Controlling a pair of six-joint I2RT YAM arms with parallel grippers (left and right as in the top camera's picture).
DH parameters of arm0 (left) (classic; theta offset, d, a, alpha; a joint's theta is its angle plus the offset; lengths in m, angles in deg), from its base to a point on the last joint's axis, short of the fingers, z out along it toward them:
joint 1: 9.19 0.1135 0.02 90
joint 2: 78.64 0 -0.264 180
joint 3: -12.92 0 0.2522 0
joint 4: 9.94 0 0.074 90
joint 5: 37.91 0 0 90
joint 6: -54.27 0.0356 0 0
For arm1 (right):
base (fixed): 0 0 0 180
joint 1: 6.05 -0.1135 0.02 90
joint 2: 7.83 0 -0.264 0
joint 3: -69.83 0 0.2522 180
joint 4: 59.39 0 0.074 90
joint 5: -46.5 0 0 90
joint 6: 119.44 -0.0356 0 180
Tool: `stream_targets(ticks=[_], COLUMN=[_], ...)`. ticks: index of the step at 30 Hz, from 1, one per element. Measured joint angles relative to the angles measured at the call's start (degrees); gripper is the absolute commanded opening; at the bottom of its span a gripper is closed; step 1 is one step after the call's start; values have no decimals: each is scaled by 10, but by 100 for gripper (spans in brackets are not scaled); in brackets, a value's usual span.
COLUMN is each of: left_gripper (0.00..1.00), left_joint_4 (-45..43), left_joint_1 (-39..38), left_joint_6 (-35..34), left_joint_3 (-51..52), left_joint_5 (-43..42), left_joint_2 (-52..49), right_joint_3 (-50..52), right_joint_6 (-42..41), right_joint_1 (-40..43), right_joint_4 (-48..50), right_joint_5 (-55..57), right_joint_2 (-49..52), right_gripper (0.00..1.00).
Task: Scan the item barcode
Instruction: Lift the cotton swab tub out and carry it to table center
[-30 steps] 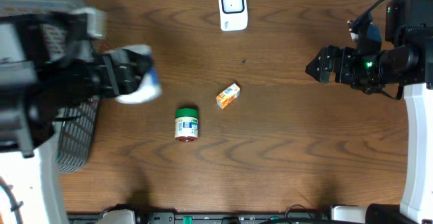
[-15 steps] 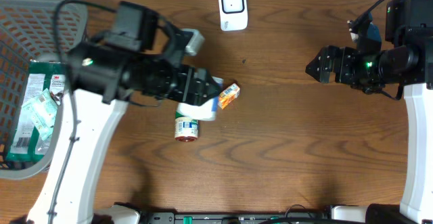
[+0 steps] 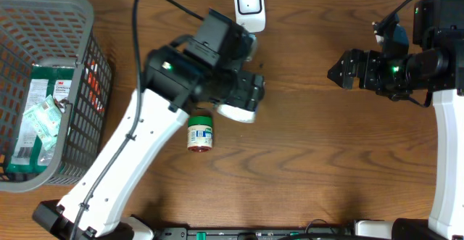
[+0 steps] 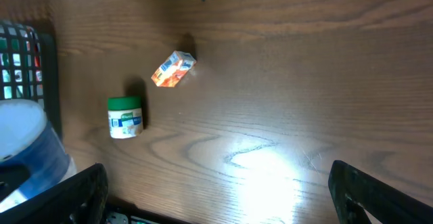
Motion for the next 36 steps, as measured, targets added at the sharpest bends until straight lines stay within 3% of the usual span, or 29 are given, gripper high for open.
stream_targets(ticks=[8, 19, 32, 33, 36], left_gripper=[63, 63, 63, 64, 80], left_joint_4=[-28, -89, -134, -134, -133], left_joint_1=[-63, -125, -159, -159, -159], left_joint_6=[-27, -36, -54, -55, -55], left_joint_3=[38, 138, 142, 142, 143], left_joint_5=[48, 57, 59, 59, 58], left_joint_2=[-27, -142, -262, -267, -274], right_joint_3=[0, 0, 0, 0, 0], right_joint_6=[0, 0, 0, 0, 0], right_joint_1=[0, 0, 0, 0, 0], right_joint_4=[0, 0, 0, 0, 0], right_joint_5=[0, 0, 0, 0, 0], right_joint_2=[0, 0, 0, 0, 0], right_gripper=[99, 99, 99, 99, 99])
